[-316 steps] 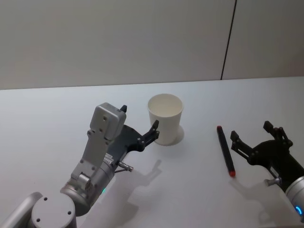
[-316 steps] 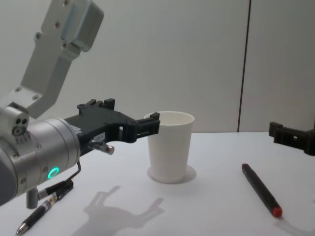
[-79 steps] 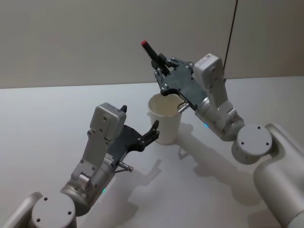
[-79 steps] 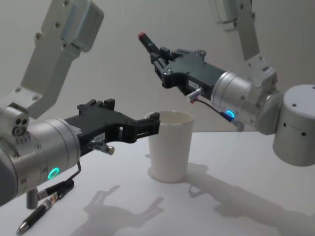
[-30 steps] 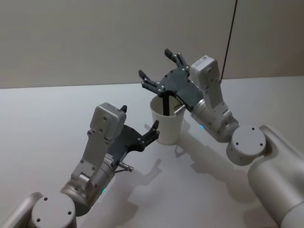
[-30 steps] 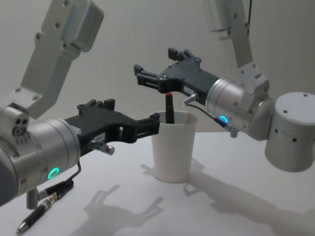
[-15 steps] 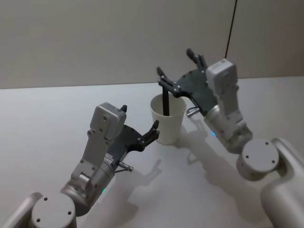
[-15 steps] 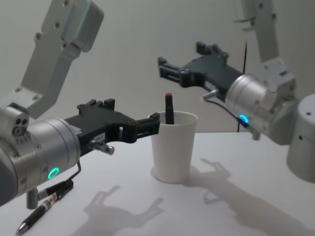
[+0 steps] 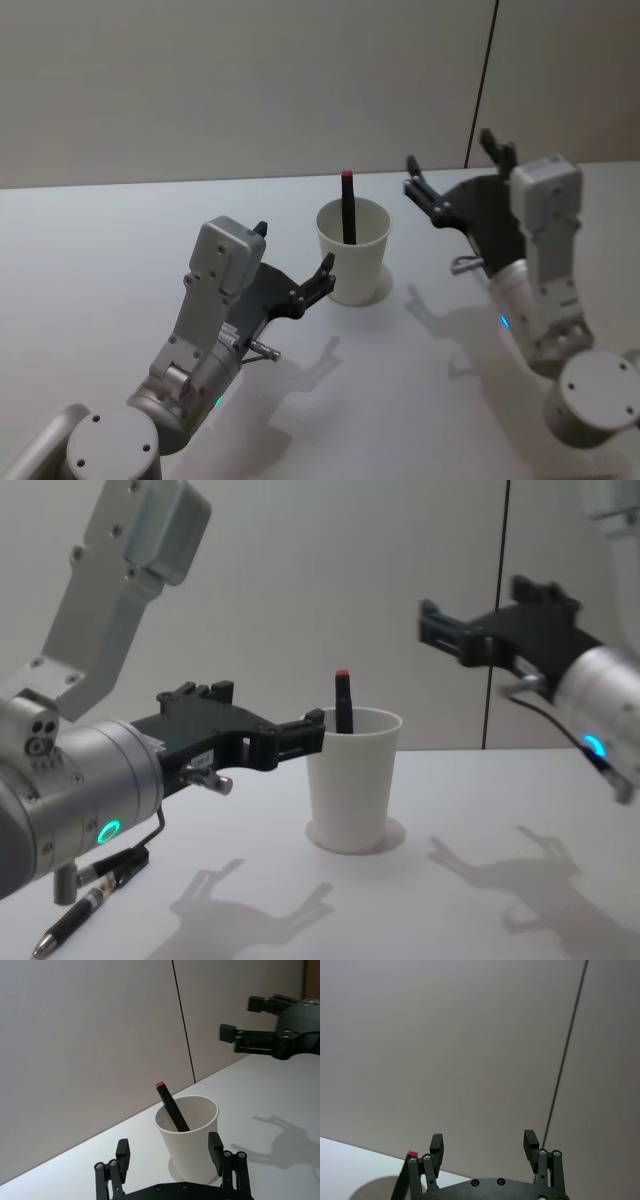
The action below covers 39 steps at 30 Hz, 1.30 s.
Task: Place the pen into the pen holder.
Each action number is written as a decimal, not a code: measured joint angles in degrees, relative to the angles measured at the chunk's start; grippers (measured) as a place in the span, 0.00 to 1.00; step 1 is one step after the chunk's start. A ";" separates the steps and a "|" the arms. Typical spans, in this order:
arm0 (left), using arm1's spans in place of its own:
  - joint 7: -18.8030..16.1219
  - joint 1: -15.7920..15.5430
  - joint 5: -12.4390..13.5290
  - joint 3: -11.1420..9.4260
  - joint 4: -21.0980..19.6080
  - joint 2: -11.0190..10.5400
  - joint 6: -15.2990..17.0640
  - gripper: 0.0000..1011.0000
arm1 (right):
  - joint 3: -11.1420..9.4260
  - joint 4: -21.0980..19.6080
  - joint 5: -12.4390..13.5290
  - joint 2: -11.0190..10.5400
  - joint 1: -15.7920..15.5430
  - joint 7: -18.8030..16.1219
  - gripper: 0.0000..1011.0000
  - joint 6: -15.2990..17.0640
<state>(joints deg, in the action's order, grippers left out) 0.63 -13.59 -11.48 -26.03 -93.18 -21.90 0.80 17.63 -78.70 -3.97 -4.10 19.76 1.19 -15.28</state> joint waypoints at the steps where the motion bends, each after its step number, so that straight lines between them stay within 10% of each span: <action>1: 0.00 0.00 0.00 0.00 0.00 0.00 0.00 0.99 | -0.05 -0.79 0.21 -0.26 -0.67 0.51 0.99 0.48; 17: 0.00 0.00 0.00 0.00 0.00 0.00 0.00 0.99 | -0.73 -12.75 3.43 -4.43 -11.83 8.71 0.99 4.63; 39: -0.18 0.07 0.14 0.18 -0.11 -0.03 0.49 0.99 | -0.94 -16.47 4.49 -5.73 -15.61 11.20 0.99 5.70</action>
<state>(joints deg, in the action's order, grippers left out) 0.45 -13.52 -11.34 -25.85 -93.28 -21.93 1.28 16.70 -95.16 0.52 -9.83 4.15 12.39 -9.58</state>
